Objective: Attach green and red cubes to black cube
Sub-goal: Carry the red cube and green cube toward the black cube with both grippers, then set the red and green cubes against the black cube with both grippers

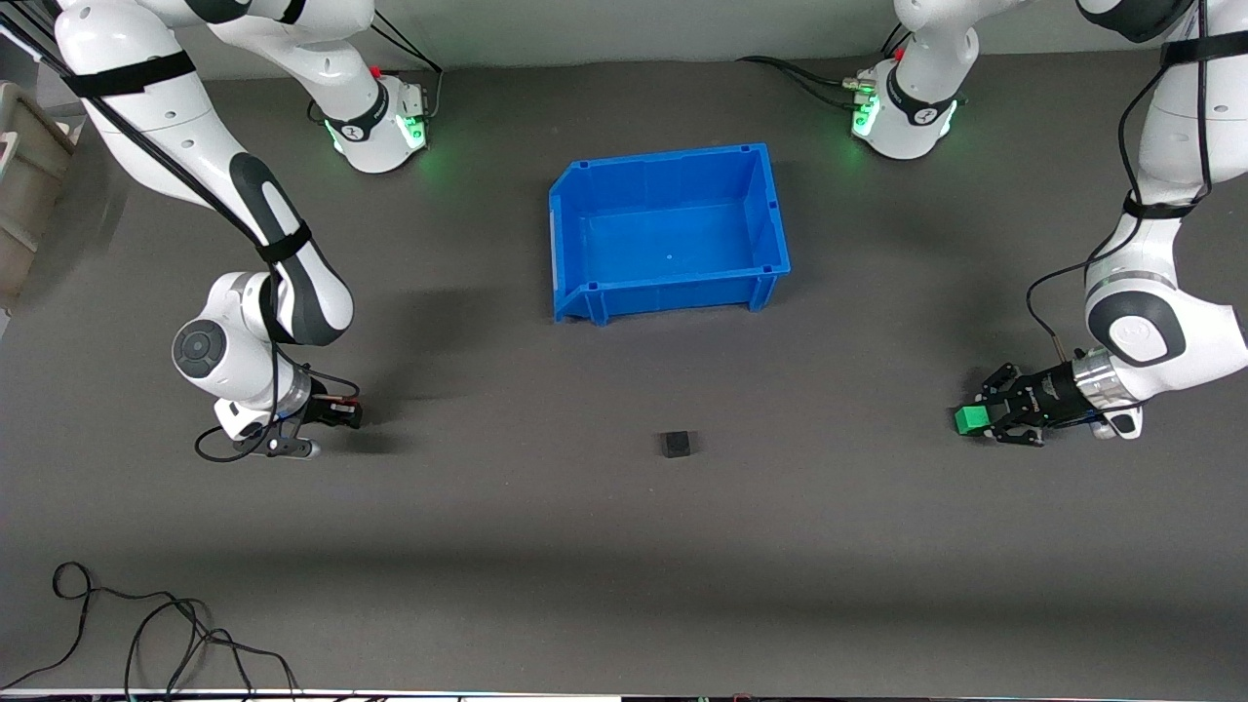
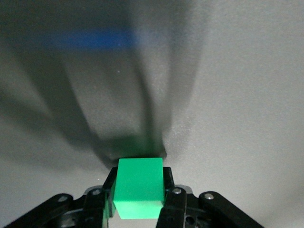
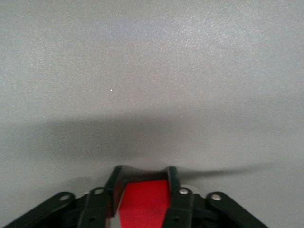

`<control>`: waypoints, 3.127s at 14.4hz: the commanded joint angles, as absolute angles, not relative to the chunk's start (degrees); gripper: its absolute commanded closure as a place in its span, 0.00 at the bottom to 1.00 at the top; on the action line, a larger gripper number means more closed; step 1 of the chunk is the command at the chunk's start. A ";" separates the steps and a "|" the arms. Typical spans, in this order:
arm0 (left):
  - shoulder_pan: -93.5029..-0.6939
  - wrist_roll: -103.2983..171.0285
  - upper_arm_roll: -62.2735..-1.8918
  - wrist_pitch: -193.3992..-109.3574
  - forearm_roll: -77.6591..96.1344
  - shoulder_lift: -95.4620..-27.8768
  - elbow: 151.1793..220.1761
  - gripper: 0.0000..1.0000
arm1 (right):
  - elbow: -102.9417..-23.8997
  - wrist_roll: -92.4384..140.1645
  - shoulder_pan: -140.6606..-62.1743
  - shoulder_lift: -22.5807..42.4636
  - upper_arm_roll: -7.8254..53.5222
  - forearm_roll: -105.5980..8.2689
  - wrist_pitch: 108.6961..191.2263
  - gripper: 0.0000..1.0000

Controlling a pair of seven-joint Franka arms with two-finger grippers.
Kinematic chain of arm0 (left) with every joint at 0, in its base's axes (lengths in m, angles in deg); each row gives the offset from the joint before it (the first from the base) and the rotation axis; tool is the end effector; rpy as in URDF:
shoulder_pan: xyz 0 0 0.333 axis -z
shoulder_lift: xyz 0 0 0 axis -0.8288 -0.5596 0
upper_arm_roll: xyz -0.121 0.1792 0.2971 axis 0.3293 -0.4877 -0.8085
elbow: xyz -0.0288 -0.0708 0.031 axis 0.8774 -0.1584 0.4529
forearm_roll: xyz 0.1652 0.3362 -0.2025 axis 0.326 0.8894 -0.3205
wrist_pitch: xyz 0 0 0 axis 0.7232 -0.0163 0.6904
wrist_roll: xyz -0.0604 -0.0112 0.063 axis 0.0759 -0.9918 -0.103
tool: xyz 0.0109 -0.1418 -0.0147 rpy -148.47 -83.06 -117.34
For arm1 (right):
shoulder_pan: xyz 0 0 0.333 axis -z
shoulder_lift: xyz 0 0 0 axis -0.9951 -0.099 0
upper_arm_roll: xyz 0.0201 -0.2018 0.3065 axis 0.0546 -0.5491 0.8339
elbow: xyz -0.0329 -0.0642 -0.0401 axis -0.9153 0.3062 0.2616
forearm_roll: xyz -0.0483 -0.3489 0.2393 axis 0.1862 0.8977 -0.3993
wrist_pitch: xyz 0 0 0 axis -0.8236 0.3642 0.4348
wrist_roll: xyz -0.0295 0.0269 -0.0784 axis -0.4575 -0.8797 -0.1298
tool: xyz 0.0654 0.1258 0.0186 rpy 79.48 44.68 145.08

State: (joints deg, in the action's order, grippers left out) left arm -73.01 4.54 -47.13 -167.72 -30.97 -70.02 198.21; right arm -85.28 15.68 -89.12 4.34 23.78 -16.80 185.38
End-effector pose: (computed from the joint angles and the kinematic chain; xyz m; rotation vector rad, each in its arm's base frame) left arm 0.6319 0.1217 0.1423 1.8448 1.8075 -0.4247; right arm 0.6234 0.0018 0.1539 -3.1298 0.1823 -0.0314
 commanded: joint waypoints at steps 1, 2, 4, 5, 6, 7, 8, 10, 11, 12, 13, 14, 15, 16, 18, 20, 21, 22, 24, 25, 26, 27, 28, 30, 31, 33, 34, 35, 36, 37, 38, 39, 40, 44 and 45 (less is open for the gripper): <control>-72.15 2.01 -47.33 -166.76 -31.61 -69.62 195.66 0.68 | -85.25 15.40 -89.15 4.05 23.90 -17.71 186.22 0.70; -71.36 -0.27 -47.33 -166.67 -31.17 -69.54 194.87 0.68 | -85.25 15.40 -89.15 4.14 23.90 -17.71 186.22 0.78; -69.51 -4.14 -47.42 -164.57 -31.08 -69.53 192.41 0.68 | -85.25 15.40 -89.15 4.14 23.90 -17.71 186.22 0.91; -68.90 -5.46 -47.42 -163.86 -30.82 -69.53 191.36 0.68 | -85.25 15.32 -89.07 4.31 23.90 -17.71 186.22 0.98; -67.85 -6.00 -47.42 -163.77 -30.47 -69.53 190.65 0.68 | -85.25 15.32 -89.15 4.40 23.90 -17.71 186.13 0.99; -66.53 -6.09 -47.42 -163.50 -30.46 -69.53 189.86 0.68 | -85.25 15.32 -89.07 4.49 23.90 -17.71 186.04 1.00; -65.30 -6.09 -47.33 -163.50 -30.46 -69.71 189.33 0.68 | -85.16 15.23 -89.07 4.66 23.90 -17.71 185.95 1.00; -61.79 -7.40 -47.33 -163.59 -30.55 -69.88 188.54 0.68 | -85.07 14.70 -89.15 5.10 23.90 -17.79 185.69 1.00; -59.95 -8.97 -47.33 -163.85 -30.46 -70.06 188.10 0.68 | -85.07 14.61 -89.33 5.28 23.90 -17.80 185.69 1.00; -57.75 -10.38 -47.42 -163.94 -30.55 -70.32 187.49 0.69 | -84.99 14.53 -89.42 5.54 23.90 -17.80 185.60 1.00; -55.64 -11.70 -47.42 -164.72 -30.64 -70.41 187.48 0.70 | -84.81 14.52 -89.33 5.63 23.90 -17.80 185.51 1.00; -53.62 -13.46 -47.42 -165.69 -30.81 -70.50 187.39 0.70 | -84.81 14.52 -89.33 5.81 23.90 -17.80 185.43 1.00; -51.25 -14.78 -47.42 -167.70 -30.81 -70.59 187.39 0.70 | -84.81 14.52 -89.24 5.89 23.90 -17.88 185.42 1.00; -49.57 -16.01 -47.42 -168.85 -31.07 -70.76 187.30 0.70 | -84.81 14.35 -89.33 5.90 23.99 -17.97 185.42 1.00; -46.76 -17.60 -47.33 -169.22 -31.25 -71.03 186.87 0.70 | -84.20 12.24 -89.59 5.90 23.99 -24.61 185.25 1.00; -44.03 -19.09 -47.33 -170.61 -31.34 -71.38 186.78 0.70 | -82.10 10.93 -90.20 5.90 23.99 -32.96 181.50 1.00; -42.63 -20.49 -47.33 -172.45 -31.34 -71.99 186.69 0.70 | -80.34 9.18 -90.21 5.81 23.99 -37.79 177.82 1.00; -41.05 -21.72 -47.33 -173.95 -31.34 -72.78 186.17 0.70 | -78.76 7.08 -90.21 5.81 23.90 -41.31 174.47 1.00; -38.49 -25.75 -47.33 -176.85 -31.17 -75.06 184.06 0.70 | -76.47 -0.64 -90.29 5.55 23.90 -42.93 171.11 1.00; -37.44 -27.34 -47.33 -177.56 -31.08 -76.20 182.92 0.70 | -75.68 -5.47 -90.90 5.46 23.90 -42.93 171.01 1.00; -36.12 -28.14 -47.42 -178.52 -31.25 -76.82 182.56 0.70 | -74.54 -10.56 -92.48 5.11 23.90 -42.93 171.01 1.00; -35.24 -28.85 -47.33 -179.84 -31.34 -77.35 182.56 0.70 | -73.05 -16.27 -94.06 4.67 23.90 -42.76 171.01 1.00; -34.36 -29.81 -47.33 -181.33 -31.34 -77.97 182.38 0.70 | -70.86 -22.42 -95.12 3.45 23.90 -42.67 170.92 1.00; -32.95 -32.36 -47.33 -183.27 -31.34 -79.63 180.64 0.70 | -66.20 -34.02 -97.84 0.81 23.82 -42.41 170.22 1.00; -32.86 -33.85 -47.33 -183.36 -31.34 -80.77 179.23 0.70 | -64.17 -38.86 -99.51 -0.59 23.64 -41.97 169.96 1.00; -31.63 -37.19 -47.42 -183.45 -31.25 -82.10 177.64 0.70 | -61.18 -47.22 -100.93 -2.36 23.73 -38.38 169.43 1.00; -31.54 -37.73 -47.42 -183.54 -31.17 -82.19 177.55 0.70 | -59.25 -51.70 -102.24 -3.32 23.73 -36.71 168.99 1.00; -31.02 -37.91 -47.42 -184.32 -31.25 -82.28 177.63 0.70 | -57.75 -55.83 -103.47 -4.38 23.73 -36.17 168.90 1.00; -30.75 -37.91 -47.42 -184.85 -31.25 -82.37 177.64 0.70 | -55.82 -60.05 -104.26 -5.61 23.73 -36.16 168.90 1.00; -30.40 -37.91 -47.33 -185.12 -31.08 -82.54 177.64 0.70 | -53.72 -64.27 -105.23 -6.92 23.73 -36.16 168.64 1.00; -29.96 -37.91 -47.33 -185.12 -31.08 -82.54 177.64 0.70 | -51.69 -68.58 -106.11 -8.42 23.64 -35.99 167.33 1.00; -29.87 -37.82 -47.42 -185.12 -30.64 -82.54 177.72 0.70 | -49.32 -72.36 -106.90 -9.82 23.64 -34.60 165.84 1.00; -29.52 -37.82 -47.42 -185.12 -30.55 -82.54 177.81 0.70 | -47.39 -76.23 -107.86 -11.05 23.73 -31.71 164.43 1.00; -28.38 -37.82 -47.42 -185.12 -30.64 -82.54 178.16 0.70 | -42.90 -89.07 -113.40 -14.57 23.73 -25.18 163.72 1.00; -28.20 -37.82 -47.42 -185.04 -30.64 -82.46 178.16 0.70 | -42.10 -91.10 -114.28 -15.10 23.81 -25.09 163.72 1.00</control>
State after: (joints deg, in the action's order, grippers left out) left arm -29.62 -36.23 -46.41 -184.64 -30.88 -82.04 179.01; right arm -46.75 -85.36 -112.29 -12.42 24.38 -27.07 165.31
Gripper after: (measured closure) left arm 0.604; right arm 0.608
